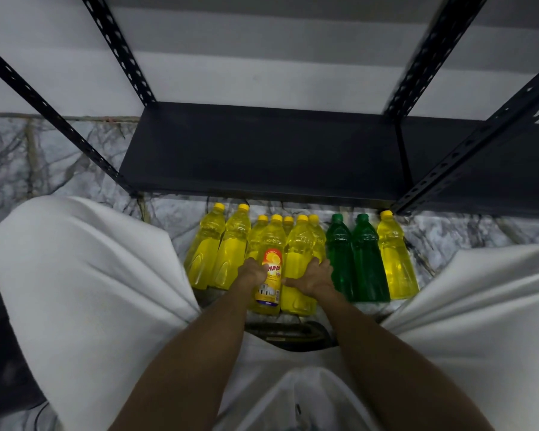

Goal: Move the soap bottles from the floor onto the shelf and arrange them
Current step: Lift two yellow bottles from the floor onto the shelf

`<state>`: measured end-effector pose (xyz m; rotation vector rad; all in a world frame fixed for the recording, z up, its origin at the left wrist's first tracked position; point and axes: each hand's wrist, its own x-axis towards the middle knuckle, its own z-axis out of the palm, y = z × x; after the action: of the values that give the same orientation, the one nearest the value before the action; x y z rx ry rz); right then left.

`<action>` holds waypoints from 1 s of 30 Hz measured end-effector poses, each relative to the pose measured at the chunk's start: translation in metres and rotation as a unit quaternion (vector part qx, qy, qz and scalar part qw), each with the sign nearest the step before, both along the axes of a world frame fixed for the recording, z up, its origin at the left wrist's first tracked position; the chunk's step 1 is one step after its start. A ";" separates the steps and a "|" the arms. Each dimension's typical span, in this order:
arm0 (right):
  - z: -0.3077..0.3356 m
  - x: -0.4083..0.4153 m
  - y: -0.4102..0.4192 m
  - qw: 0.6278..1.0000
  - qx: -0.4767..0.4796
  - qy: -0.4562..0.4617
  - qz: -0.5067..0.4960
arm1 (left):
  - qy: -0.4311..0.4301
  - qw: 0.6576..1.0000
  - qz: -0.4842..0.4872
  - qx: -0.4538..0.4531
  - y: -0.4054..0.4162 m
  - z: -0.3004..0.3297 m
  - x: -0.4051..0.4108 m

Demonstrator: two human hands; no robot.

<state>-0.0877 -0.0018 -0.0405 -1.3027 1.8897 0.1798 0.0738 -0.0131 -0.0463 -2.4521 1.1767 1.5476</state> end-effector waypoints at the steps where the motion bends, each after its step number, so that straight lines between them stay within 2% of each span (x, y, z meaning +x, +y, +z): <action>1: -0.001 0.001 0.000 1.000 -0.002 -0.002 -0.002 | 0.003 1.000 0.002 0.000 0.000 0.001 0.000; 8: -0.002 -0.019 -0.009 0.982 0.043 -0.158 -0.095 | -0.011 1.000 -0.018 0.002 0.000 0.000 -0.003; 13: -0.003 -0.010 -0.003 0.998 -0.002 -0.054 -0.022 | -0.023 0.999 -0.045 -0.001 0.000 0.001 -0.004; 16: -0.004 -0.013 -0.006 0.996 -0.006 -0.082 -0.034 | -0.021 0.999 -0.049 -0.001 0.000 0.001 -0.003; 22: -0.003 -0.022 -0.011 0.987 0.045 -0.138 -0.069 | -0.023 0.998 -0.066 0.001 -0.001 0.001 -0.004; 26: -0.003 -0.003 -0.003 0.999 0.002 -0.034 -0.010 | -0.026 0.997 -0.068 0.010 -0.001 0.004 -0.006; 28: -0.006 -0.003 -0.005 0.998 -0.001 -0.049 -0.045 | -0.027 0.997 -0.070 0.014 -0.001 0.004 -0.006; 30: -0.011 -0.014 -0.011 0.986 0.025 -0.114 -0.119 | -0.028 0.996 -0.078 0.018 -0.001 0.005 -0.006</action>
<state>-0.1018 -0.0129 -0.0514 -1.0078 1.8127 -0.0428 0.0679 -0.0142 -0.0416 -2.3037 1.2851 1.4360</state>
